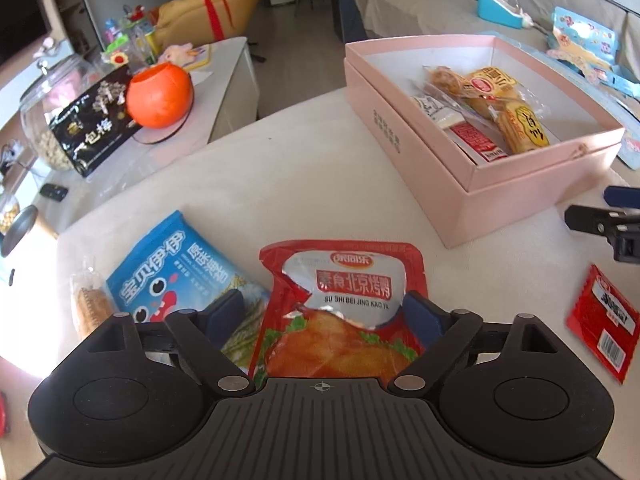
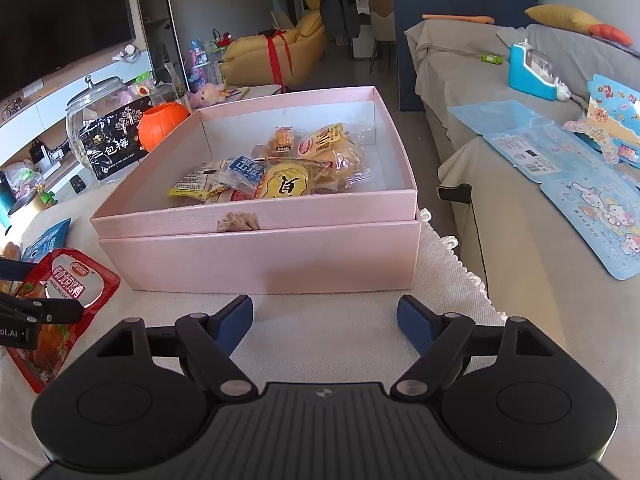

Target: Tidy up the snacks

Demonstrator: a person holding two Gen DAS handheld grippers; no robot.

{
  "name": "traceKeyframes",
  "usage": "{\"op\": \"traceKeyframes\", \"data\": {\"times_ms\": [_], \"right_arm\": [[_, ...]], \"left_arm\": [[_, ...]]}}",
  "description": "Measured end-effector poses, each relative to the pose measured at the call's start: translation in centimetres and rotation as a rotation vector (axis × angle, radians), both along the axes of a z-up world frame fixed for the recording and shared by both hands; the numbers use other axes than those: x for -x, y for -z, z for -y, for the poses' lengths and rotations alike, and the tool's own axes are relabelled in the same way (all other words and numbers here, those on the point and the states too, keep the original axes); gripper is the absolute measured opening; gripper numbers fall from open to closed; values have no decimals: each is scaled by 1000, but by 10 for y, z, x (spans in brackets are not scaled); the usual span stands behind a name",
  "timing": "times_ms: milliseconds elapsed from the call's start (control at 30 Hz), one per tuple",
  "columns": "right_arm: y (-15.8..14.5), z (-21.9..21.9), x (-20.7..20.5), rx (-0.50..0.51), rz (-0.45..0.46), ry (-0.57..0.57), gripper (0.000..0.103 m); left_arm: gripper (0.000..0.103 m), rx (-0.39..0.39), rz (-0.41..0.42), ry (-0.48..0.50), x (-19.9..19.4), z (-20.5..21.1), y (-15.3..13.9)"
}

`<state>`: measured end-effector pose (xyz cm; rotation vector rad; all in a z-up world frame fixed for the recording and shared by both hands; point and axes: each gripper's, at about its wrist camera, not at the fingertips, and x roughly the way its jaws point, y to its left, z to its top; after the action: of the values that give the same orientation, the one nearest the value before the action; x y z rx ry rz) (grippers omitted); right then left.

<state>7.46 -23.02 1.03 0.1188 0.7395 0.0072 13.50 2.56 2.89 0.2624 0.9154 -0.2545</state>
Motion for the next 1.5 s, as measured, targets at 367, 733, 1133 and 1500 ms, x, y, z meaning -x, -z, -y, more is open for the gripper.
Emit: {"op": "traceKeyframes", "data": {"times_ms": [367, 733, 1133, 1500], "right_arm": [[0, 2, 0, -1, -2, -11, 84], [2, -9, -3, 60, -10, -28, 89], [-25, -10, 11, 29, -119, -208, 92], [-18, -68, 66, 135, -114, -320, 58]], "left_arm": [[93, -23, 8, 60, 10, 22, 3], [79, 148, 4, 14, 57, 14, 6], [54, 370, 88, -163, 112, -41, 8], [41, 488, 140, -243, 151, -71, 3]]}}
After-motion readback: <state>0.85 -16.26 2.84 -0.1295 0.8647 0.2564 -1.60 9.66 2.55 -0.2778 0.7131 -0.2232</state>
